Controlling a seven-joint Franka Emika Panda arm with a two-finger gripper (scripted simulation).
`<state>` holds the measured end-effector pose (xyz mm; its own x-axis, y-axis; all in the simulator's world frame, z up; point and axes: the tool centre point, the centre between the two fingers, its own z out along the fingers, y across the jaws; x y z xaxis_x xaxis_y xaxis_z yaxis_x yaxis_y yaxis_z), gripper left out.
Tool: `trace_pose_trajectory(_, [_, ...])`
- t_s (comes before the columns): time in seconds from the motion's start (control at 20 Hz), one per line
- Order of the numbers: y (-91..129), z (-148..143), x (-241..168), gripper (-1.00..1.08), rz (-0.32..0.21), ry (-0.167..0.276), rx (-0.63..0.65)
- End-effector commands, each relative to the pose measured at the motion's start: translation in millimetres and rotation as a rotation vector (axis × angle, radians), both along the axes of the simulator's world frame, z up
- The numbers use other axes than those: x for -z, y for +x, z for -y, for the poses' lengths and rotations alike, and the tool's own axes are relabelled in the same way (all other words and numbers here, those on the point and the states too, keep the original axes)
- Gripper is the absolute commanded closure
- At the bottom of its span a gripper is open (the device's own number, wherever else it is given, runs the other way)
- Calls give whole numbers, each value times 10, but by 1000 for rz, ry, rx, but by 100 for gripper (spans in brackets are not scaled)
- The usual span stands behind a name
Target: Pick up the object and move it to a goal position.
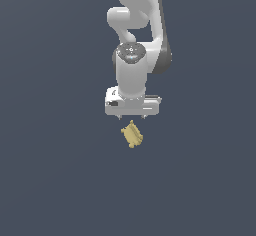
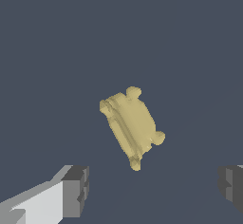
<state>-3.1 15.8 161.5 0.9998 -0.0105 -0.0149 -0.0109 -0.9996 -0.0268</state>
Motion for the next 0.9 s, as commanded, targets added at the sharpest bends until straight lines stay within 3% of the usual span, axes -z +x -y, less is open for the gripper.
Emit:
trace_pose_trajectory(0.0, [0, 0, 0, -92, 0, 0, 0])
trace_pose_trajectory(0.45, [50, 152, 50, -92, 9, -28, 21])
trace_pose_trajectory(0.85, [50, 148, 54, -92, 9, -28, 17])
